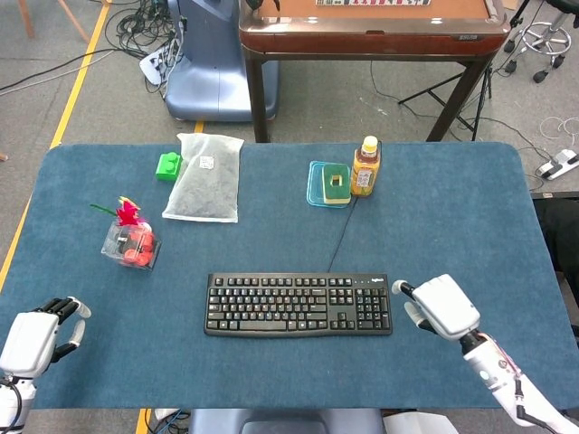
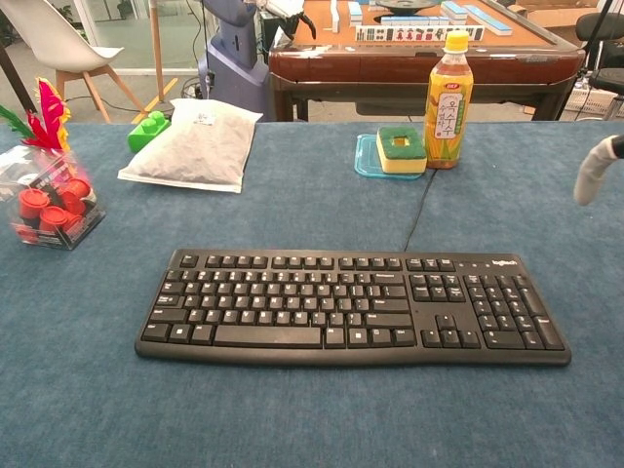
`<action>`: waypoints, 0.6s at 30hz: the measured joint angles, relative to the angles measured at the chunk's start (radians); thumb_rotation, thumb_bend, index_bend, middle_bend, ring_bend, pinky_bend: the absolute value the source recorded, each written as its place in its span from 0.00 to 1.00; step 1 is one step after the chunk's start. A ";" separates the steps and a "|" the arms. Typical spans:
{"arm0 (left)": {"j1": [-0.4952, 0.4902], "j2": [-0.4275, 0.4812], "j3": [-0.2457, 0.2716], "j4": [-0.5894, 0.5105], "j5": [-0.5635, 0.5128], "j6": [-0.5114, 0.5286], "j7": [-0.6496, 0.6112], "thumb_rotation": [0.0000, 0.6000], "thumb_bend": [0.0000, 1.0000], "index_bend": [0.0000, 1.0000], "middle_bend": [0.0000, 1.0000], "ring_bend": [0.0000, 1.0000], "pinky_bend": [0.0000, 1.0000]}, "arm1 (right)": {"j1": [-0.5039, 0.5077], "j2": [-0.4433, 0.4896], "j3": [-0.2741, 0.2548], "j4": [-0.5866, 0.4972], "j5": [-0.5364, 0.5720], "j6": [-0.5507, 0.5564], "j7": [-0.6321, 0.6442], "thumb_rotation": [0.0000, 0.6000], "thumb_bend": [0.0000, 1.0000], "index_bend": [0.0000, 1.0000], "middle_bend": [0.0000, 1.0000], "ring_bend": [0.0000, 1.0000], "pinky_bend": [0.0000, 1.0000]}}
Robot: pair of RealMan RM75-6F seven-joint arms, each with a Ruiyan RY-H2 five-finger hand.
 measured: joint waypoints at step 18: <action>-0.008 -0.001 -0.009 0.028 -0.026 -0.028 -0.041 1.00 0.44 0.51 0.47 0.42 0.64 | 0.139 -0.191 0.050 0.020 0.226 -0.162 -0.245 1.00 0.79 0.40 1.00 1.00 1.00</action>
